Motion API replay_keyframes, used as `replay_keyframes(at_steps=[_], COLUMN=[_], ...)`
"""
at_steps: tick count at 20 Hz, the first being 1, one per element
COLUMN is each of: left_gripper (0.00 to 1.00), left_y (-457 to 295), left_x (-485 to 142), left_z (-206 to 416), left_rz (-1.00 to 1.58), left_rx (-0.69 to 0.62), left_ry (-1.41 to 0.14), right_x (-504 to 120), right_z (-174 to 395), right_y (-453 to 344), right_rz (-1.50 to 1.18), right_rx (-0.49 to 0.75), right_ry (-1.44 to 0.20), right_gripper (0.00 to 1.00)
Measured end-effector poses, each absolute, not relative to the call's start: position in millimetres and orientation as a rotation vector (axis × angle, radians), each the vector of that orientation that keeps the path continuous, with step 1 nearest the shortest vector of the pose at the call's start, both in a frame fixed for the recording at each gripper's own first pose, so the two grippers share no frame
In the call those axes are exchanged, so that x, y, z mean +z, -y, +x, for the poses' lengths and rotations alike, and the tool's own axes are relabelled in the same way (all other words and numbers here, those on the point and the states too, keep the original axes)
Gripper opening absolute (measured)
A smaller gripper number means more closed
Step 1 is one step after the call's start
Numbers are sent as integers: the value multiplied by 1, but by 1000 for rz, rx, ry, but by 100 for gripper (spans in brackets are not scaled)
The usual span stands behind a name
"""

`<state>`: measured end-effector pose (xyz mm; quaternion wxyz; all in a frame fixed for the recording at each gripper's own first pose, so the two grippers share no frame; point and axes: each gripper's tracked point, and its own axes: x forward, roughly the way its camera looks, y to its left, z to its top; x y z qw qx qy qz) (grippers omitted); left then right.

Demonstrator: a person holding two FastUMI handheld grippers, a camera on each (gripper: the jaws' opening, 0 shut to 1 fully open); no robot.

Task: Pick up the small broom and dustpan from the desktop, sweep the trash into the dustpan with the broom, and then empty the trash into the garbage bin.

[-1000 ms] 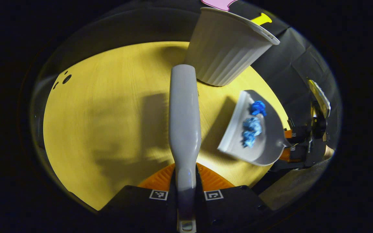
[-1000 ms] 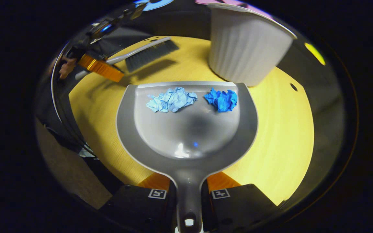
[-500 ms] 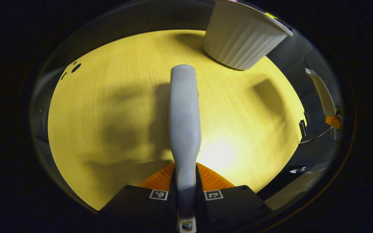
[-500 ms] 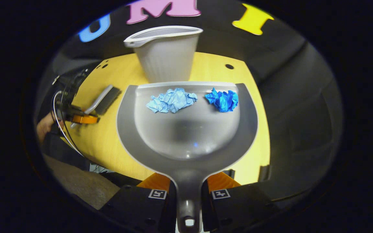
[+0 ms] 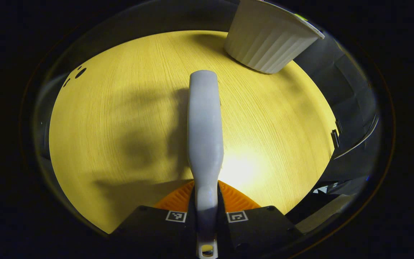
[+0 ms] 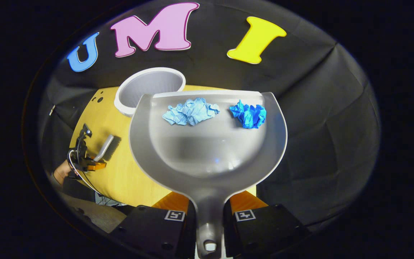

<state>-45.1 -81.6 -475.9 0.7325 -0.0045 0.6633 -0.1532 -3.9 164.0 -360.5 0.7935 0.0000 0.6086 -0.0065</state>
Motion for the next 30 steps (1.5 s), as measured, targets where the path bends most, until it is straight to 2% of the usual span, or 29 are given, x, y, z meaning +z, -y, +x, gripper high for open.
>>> replay_keyframes(at_steps=[3, 6, 16, 21, 30], left_gripper=[26, 27, 27, 26, 27], left_y=[81, 80, 80, 80, 81], left_x=[-476, -476, -475, -475, -475], left_z=[-44, -44, -45, -44, -45], left_rz=[-7, -7, -15, -18, -29], left_rx=[-351, -364, -373, -375, -361], left_ry=[-1457, -1454, -1448, -1443, -1440], right_x=[-336, -341, -354, -344, -344], right_z=[43, 75, 133, 161, 169], right_y=[-136, -135, -148, -142, -144], right_rz=[-46, -179, -577, -892, -930], right_rx=[33, 82, 196, 269, 290], right_ry=[-1335, -1380, -1486, -1496, -1489], right_gripper=[35, 35, 35, 35, 35])
